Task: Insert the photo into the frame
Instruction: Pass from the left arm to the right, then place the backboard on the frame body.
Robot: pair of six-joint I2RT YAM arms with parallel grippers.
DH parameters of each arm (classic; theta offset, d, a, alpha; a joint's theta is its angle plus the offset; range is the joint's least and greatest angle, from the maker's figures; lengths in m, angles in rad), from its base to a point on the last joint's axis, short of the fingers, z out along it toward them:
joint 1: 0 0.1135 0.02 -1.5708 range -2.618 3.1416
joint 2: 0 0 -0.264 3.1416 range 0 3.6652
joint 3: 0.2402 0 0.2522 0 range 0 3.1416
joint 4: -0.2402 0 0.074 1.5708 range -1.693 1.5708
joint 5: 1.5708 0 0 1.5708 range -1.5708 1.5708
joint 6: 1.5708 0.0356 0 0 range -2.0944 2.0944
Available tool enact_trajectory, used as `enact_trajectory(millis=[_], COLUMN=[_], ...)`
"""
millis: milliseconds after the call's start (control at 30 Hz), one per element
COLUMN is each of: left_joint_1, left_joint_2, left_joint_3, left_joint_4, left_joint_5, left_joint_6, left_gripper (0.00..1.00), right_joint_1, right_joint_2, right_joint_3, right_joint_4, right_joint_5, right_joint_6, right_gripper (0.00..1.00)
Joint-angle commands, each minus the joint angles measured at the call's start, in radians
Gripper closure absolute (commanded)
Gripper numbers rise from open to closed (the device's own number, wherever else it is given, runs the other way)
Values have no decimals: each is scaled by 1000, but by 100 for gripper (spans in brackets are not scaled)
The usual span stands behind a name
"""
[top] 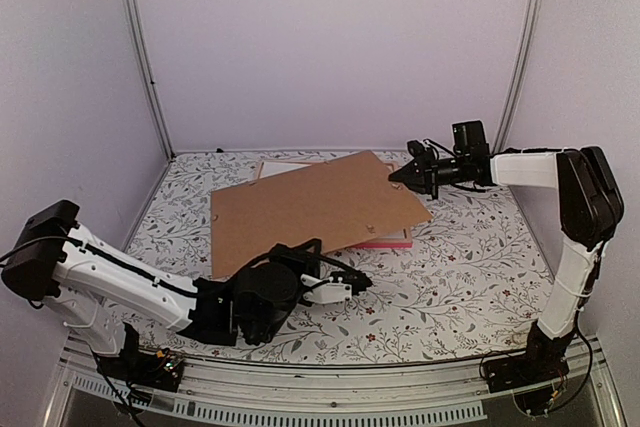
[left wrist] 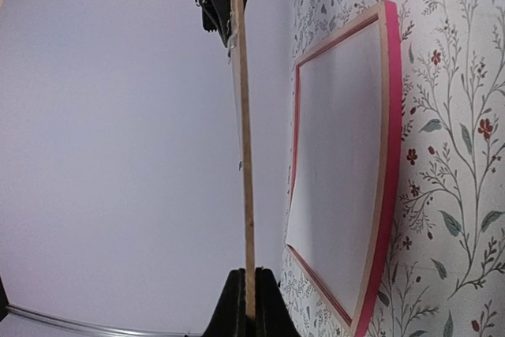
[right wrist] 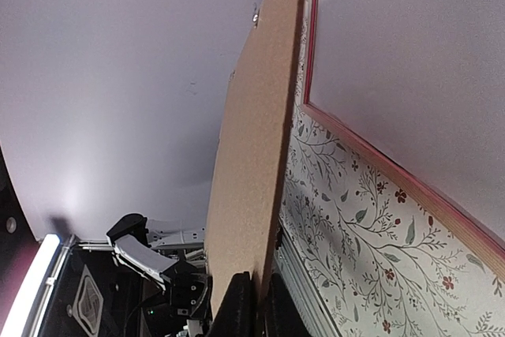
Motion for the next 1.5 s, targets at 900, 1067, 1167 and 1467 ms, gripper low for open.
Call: enact_trajectory(millis=[900, 1067, 1167, 1467], left_joint_1=[-46, -4, 49, 309], left_joint_2=[-11, -92, -157, -379], left_joint_3=[-19, 39, 114, 234], left_joint_4=[-16, -119, -278, -511], left_joint_5=[125, 136, 192, 515], left_joint_6=[-31, -165, -362, -821], left_gripper=[19, 13, 11, 9], right_joint_1=[-117, -139, -144, -148], right_joint_2=[-89, -98, -100, -96], right_joint_3=[-12, -14, -17, -51], right_joint_4=[334, 373, 398, 550], right_joint_5=[2, 4, 8, 42], right_joint_6=[192, 228, 245, 340], right_gripper=[100, 100, 100, 100])
